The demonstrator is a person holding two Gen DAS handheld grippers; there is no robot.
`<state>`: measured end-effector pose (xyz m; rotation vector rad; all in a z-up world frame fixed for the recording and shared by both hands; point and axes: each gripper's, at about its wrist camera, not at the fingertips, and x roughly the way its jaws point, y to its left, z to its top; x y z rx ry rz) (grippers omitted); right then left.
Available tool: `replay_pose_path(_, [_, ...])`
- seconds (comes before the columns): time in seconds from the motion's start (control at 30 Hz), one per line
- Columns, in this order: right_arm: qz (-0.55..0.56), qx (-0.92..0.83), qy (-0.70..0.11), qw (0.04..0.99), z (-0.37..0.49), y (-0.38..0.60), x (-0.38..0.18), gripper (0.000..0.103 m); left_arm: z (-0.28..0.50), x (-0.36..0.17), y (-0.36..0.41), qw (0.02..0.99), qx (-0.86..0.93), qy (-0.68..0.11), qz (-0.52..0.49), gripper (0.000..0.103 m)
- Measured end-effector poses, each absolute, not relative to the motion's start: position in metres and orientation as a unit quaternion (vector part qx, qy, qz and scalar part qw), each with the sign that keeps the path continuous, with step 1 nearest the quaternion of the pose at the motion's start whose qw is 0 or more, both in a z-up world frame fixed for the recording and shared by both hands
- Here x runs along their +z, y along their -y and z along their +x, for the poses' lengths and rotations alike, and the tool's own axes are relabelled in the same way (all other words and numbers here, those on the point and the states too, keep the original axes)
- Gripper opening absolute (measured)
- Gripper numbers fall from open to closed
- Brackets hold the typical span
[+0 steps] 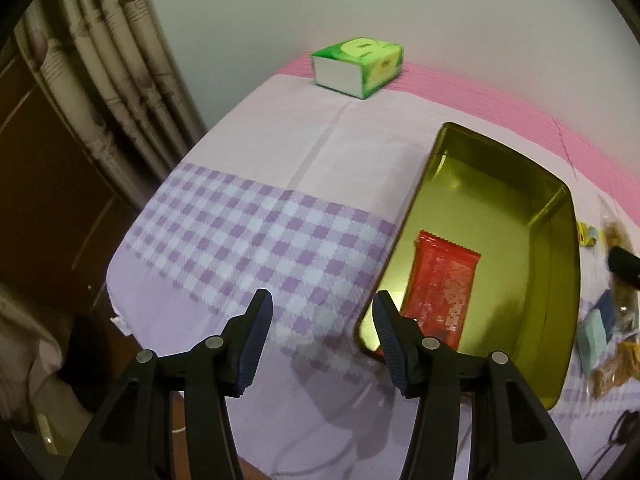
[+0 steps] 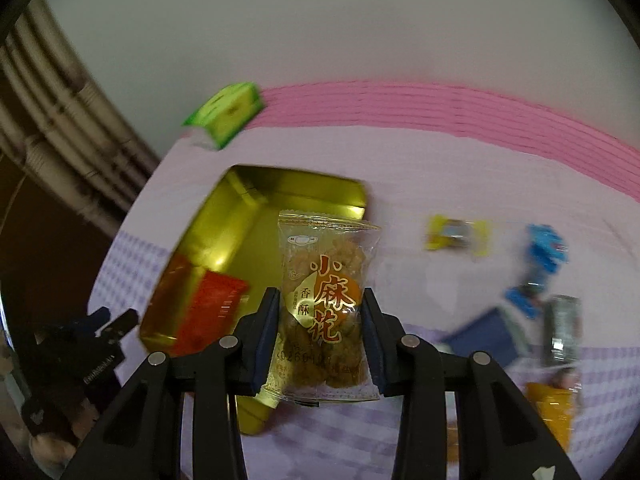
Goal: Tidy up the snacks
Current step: 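Carry the red packet into the gold tin and open the left tool, then lower the twist-snack bag into the tin and open the right tool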
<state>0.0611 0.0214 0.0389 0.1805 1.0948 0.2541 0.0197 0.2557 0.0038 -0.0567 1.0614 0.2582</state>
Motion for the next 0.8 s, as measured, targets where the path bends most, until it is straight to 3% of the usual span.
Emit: replay_pose_path(0.8, [0.057, 0.121, -0.567, 0.813, 0.072, -0.086, -0.016, 0.036, 0.017, 0.001, -0.259, 0.849, 0.134, -0.51, -0.039, 0.056])
